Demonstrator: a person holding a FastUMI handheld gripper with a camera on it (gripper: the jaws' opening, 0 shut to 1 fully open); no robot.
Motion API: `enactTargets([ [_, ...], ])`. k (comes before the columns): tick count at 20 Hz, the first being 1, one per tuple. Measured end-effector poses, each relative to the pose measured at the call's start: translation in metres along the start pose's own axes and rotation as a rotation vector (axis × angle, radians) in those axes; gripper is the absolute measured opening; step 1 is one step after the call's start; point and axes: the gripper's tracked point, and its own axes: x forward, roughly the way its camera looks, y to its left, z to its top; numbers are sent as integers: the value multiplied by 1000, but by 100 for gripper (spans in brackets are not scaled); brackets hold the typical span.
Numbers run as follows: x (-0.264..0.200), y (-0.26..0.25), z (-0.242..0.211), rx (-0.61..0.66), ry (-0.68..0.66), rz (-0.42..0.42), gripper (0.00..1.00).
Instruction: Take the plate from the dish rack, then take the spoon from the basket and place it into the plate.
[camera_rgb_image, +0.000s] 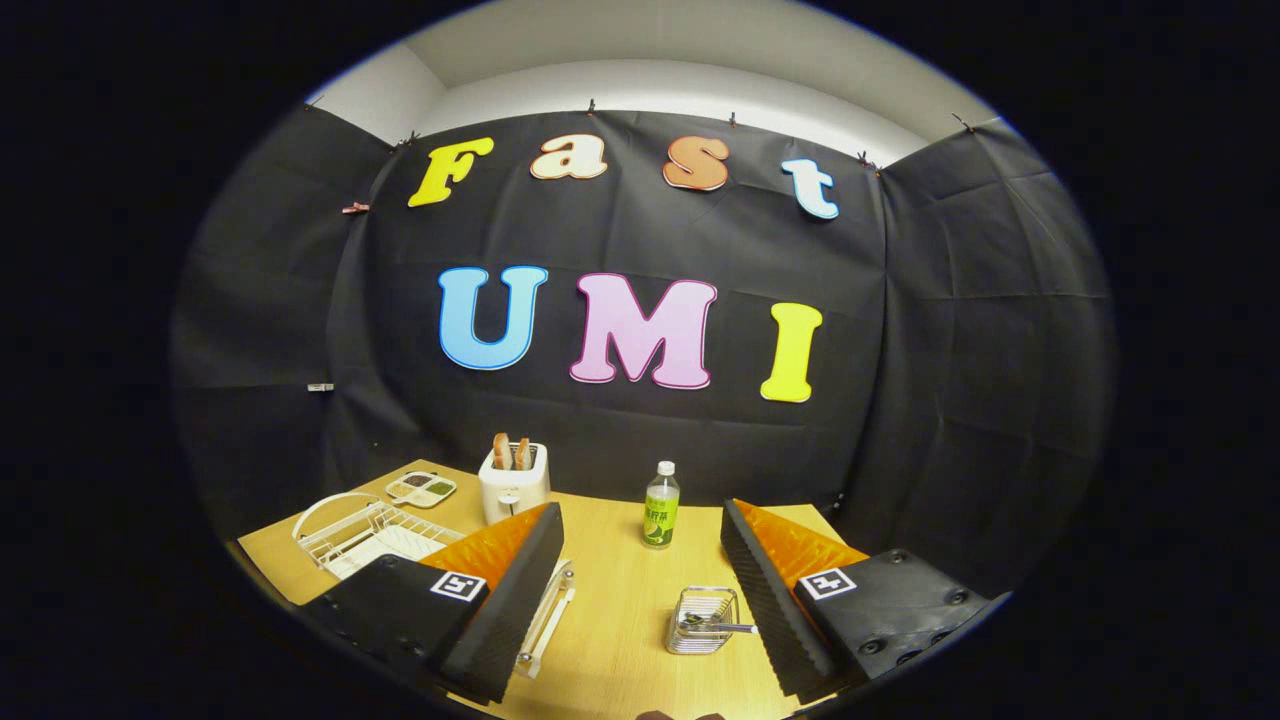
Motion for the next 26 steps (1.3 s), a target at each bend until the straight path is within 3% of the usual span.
enactTargets([
  [10,19,26,-10,-13,49,53,98],
  [19,69,76,-44,-119,245,103,97],
  [26,103,94,-118,-121,518,77,94],
])
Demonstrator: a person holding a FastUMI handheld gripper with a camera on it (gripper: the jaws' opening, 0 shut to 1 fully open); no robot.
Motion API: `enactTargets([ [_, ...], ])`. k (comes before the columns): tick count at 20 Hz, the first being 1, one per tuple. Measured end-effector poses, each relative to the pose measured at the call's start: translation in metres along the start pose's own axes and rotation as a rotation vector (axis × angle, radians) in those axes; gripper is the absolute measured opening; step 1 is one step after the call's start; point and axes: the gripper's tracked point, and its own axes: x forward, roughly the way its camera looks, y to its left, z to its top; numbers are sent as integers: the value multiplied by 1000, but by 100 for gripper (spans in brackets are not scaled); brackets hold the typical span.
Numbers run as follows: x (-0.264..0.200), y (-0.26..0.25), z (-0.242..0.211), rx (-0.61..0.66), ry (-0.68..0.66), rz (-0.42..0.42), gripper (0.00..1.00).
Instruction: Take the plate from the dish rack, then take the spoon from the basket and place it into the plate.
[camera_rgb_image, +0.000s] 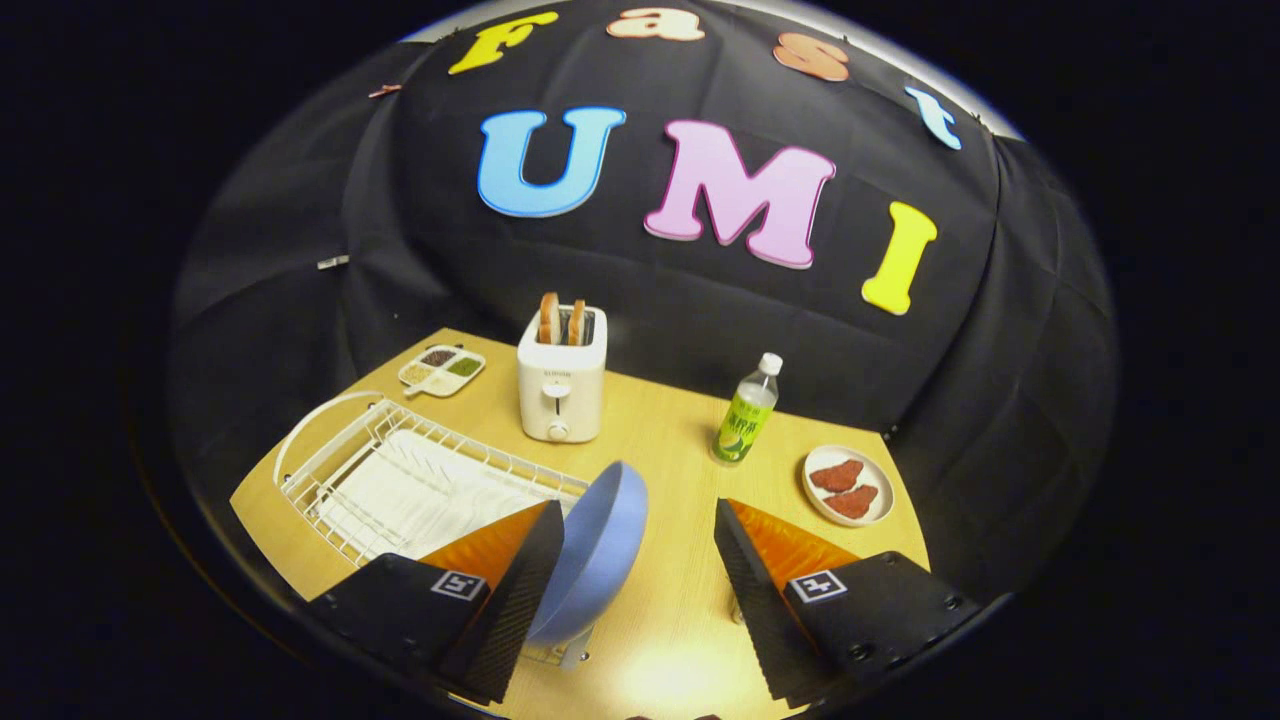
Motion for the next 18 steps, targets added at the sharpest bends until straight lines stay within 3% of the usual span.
enactTargets([
  [3,19,4,-20,30,96,-20,81],
  [8,42,20,-38,65,188,3,68],
  [11,49,32,-47,96,244,21,52],
  [18,51,32,-48,97,262,-27,43],
])
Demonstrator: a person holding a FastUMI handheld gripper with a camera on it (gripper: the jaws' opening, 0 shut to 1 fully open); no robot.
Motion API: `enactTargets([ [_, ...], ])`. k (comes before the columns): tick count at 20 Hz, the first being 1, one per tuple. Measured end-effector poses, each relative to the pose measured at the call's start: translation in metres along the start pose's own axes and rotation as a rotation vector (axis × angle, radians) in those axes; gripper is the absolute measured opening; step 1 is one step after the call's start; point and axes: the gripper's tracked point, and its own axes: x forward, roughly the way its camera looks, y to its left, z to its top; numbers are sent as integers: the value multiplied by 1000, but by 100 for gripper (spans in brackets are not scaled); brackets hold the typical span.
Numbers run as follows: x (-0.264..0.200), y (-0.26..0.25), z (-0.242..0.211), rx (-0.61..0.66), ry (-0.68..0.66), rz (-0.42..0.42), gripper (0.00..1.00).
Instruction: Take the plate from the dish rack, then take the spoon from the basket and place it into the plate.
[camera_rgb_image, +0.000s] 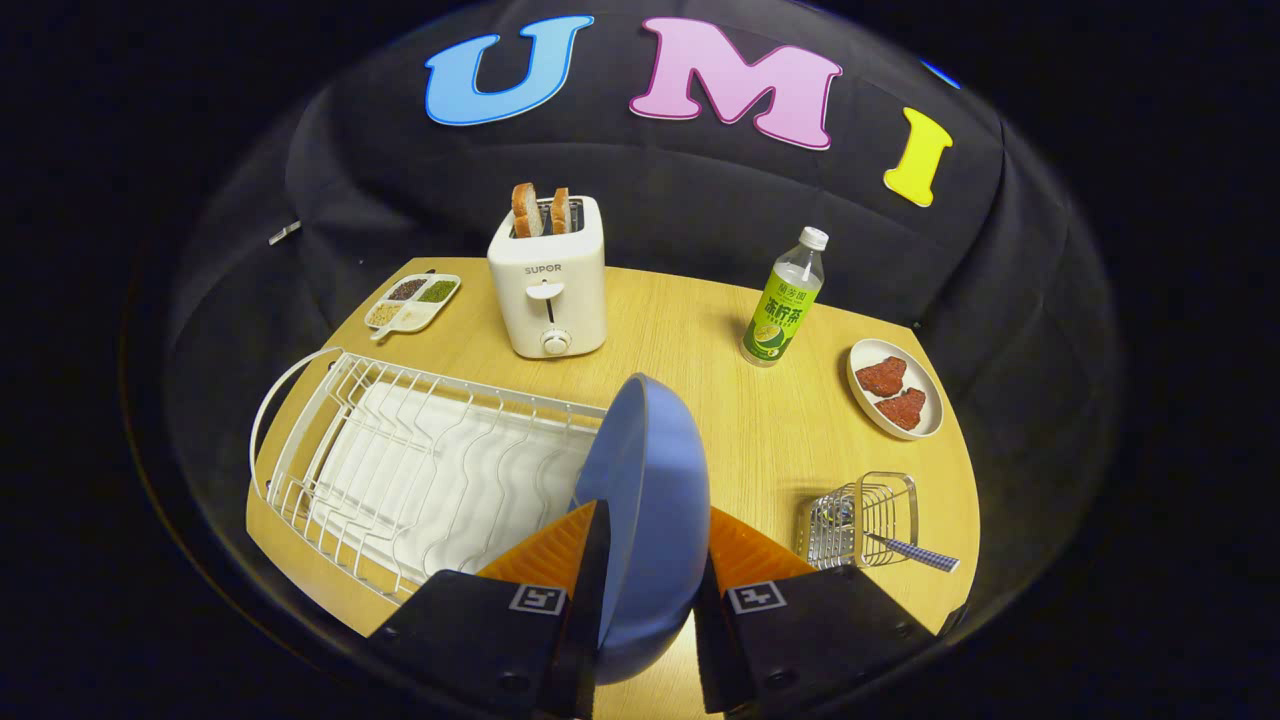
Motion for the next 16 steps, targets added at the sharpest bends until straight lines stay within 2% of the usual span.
enactTargets([
  [3,-5,1,6,30,-30,-66,38],
  [6,-10,11,15,-4,-58,-92,37],
  [11,-17,-3,37,-52,-115,-186,32],
  [16,-16,-20,31,37,-82,-205,30],
])
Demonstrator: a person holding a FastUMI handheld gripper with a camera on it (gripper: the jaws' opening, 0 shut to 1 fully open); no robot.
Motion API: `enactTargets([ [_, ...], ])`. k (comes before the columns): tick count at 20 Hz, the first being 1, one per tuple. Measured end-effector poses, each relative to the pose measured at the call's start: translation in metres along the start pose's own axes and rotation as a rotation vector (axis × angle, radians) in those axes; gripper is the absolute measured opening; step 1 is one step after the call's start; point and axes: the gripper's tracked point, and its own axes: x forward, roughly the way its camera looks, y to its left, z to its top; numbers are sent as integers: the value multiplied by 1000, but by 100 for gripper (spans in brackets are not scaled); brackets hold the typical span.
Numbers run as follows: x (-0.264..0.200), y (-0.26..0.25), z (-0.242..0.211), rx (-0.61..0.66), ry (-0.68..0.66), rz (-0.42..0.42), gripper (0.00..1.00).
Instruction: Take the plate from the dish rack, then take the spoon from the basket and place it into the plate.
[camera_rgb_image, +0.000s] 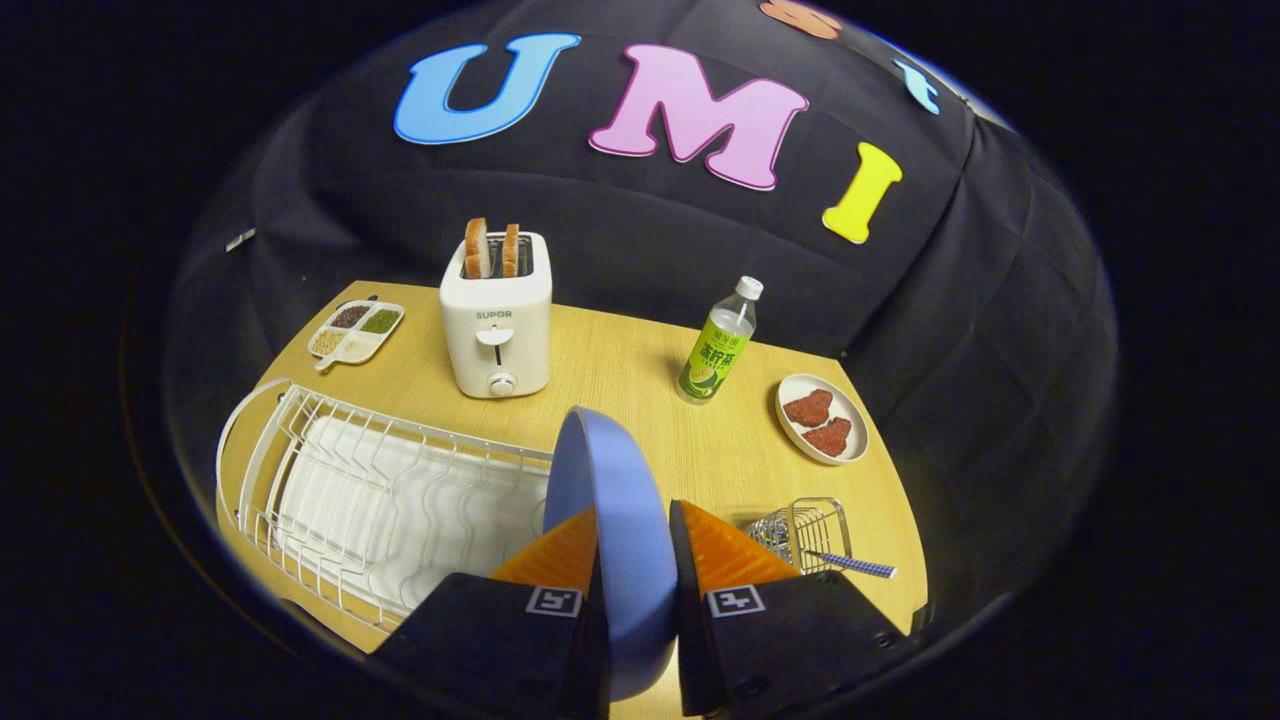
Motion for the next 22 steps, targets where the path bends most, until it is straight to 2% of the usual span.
enactTargets([
  [6,5,-12,6,39,0,-47,29],
  [11,-4,-6,20,-61,-82,-91,28],
  [15,-14,-6,29,-120,-135,-79,28],
  [22,-23,-21,36,-26,-125,-18,28],
])
